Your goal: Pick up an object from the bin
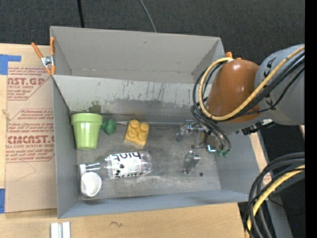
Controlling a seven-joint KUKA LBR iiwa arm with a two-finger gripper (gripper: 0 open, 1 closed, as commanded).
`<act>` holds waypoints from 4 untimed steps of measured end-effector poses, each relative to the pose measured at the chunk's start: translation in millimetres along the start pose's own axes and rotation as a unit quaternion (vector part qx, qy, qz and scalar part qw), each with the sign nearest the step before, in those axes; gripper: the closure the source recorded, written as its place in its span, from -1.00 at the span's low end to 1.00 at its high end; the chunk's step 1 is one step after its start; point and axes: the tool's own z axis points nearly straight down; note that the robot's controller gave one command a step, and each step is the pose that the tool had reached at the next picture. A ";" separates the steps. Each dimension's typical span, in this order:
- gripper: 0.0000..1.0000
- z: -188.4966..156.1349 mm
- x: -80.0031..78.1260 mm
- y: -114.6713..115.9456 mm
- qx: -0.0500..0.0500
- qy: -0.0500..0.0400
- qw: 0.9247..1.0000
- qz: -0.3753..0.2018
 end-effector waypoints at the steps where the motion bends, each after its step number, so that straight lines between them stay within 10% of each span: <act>1: -1.00 -4.0 -1.9 0.0 0.000 -0.004 1.000 0.000; 2: -1.00 54.6 3.0 53.9 0.001 -0.006 0.999 -0.041; 4: -1.00 56.4 14.1 140.4 0.000 -0.004 0.989 -0.147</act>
Offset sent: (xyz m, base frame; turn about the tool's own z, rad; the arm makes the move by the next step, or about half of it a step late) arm -0.0078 0.0821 -0.0849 -0.1274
